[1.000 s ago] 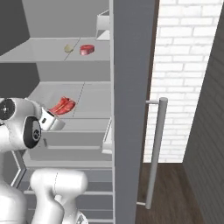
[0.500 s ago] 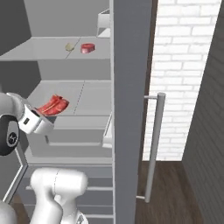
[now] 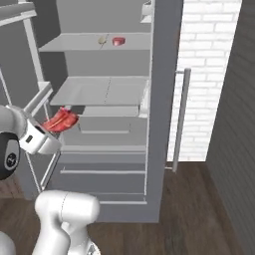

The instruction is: Place one garlic and one steak in each tupperware on the nearby counter, to pack two identical lunches.

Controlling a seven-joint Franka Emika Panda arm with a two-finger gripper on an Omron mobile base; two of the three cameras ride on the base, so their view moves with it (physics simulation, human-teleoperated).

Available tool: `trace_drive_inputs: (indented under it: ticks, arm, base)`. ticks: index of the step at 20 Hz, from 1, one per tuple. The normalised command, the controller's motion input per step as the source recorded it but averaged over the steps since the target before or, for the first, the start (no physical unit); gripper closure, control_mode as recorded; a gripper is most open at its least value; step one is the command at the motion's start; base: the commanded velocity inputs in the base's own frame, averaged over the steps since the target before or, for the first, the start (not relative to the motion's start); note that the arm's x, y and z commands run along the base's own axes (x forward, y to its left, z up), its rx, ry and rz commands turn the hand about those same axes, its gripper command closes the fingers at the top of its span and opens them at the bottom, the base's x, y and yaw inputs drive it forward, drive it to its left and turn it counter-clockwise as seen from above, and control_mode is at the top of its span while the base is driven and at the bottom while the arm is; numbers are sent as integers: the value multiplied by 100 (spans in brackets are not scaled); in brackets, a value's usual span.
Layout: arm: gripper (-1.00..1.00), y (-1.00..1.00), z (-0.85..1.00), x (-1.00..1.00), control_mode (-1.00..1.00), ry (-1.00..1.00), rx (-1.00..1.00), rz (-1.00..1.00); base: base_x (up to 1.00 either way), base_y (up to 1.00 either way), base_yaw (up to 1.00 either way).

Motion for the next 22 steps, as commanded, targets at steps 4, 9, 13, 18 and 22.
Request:
trace_drive_inputs:
  ticks: [4, 9, 13, 18, 22]
  arm:
    - [100, 0, 0, 0, 100, 0, 0, 0]
    - [100, 0, 0, 0, 100, 0, 0, 0]
    - [100, 0, 0, 0, 100, 0, 0, 0]
    - [100, 0, 0, 0, 100, 0, 0, 0]
    - [100, 0, 0, 0, 100, 0, 0, 0]
  base:
    - [-100, 100, 0]
    - [-62, 100, 0]
    - [-6, 100, 6]
    - [0, 100, 48]
    - [0, 100, 60]
